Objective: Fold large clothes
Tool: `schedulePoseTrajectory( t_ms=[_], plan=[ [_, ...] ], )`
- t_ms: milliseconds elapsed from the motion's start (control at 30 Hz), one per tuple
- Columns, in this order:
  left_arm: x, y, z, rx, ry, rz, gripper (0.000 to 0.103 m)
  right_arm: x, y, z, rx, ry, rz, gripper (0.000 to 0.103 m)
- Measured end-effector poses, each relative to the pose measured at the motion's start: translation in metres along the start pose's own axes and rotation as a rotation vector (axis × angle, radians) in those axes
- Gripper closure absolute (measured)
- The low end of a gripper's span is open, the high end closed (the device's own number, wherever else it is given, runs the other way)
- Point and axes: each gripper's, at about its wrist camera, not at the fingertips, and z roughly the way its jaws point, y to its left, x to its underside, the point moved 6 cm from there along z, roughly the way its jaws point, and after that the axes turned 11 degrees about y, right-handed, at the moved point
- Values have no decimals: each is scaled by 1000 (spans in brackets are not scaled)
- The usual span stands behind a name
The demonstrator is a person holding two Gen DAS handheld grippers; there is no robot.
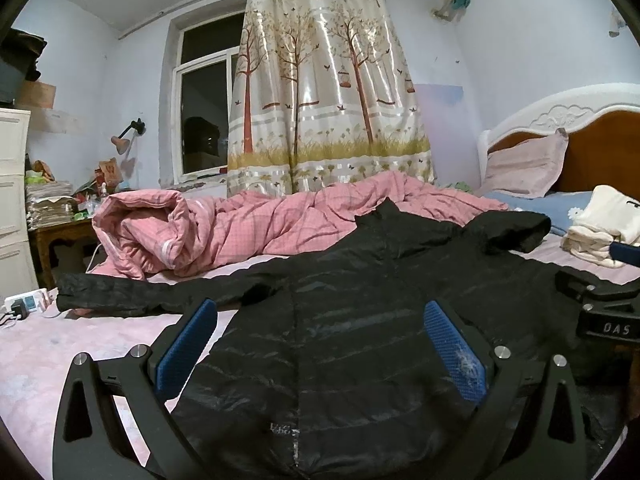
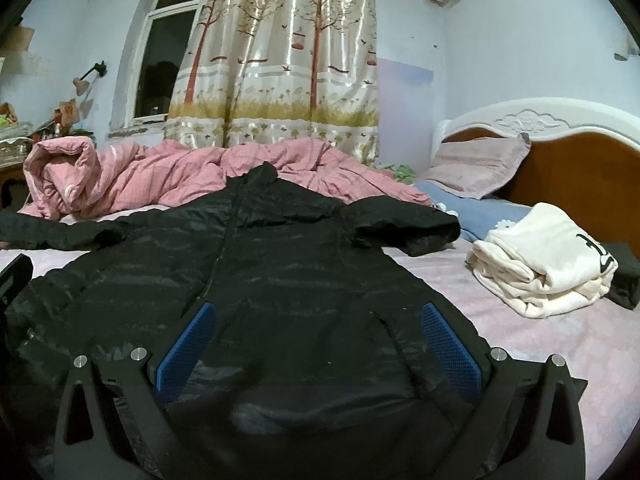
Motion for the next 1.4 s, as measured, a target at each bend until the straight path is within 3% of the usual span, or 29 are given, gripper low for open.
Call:
schedulePoseTrajectory(
  t_ms=[267,1400],
  plan=[
    [-1,4,-9,-47,-43,0,0,1,-5,-4,73,-10,21,0],
    [1,7,-4,-49,1,1,0,1,6,-9,108,-24,-29,0]
  ],
)
